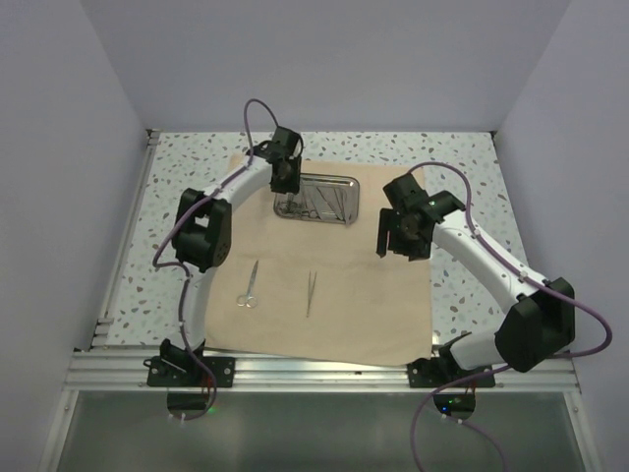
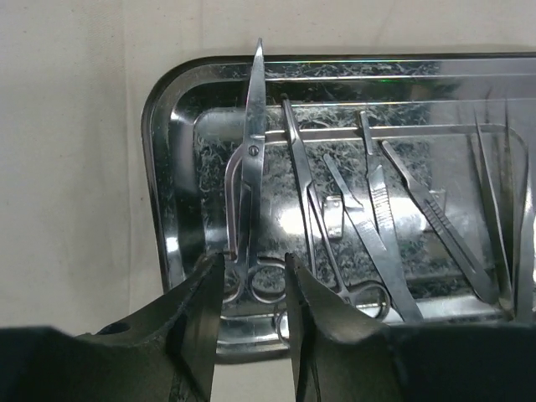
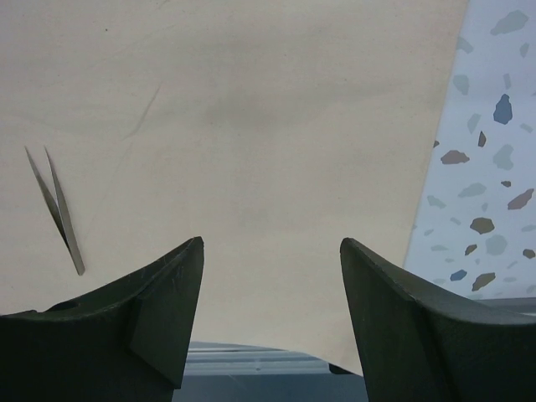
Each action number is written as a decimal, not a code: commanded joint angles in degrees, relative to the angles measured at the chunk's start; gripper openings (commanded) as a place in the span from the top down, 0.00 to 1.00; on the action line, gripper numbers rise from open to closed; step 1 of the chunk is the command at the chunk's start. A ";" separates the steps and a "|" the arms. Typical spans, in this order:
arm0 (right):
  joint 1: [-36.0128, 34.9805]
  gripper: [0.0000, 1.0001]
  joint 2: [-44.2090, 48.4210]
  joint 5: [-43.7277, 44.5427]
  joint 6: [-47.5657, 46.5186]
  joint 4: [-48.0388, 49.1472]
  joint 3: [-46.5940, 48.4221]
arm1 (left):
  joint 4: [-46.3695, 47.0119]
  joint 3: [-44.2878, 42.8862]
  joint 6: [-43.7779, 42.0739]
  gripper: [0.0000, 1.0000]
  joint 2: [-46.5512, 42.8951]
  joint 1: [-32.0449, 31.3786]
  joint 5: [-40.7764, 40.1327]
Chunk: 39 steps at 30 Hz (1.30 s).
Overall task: Open and lay out the surgical kit
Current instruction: Pick up the medical item from the container.
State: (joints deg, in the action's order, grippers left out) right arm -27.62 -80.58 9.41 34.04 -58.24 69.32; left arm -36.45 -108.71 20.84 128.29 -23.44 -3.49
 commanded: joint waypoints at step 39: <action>1.07 0.30 1.30 5.18 0.50 -2.93 3.27 | -2.75 -22.78 -2.21 1.00 3.03 -0.11 -1.00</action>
State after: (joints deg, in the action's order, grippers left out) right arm -26.94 -82.13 12.80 33.80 -60.27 70.72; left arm -38.85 -127.94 20.18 141.78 -23.44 -6.11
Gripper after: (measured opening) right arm 0.694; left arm 0.046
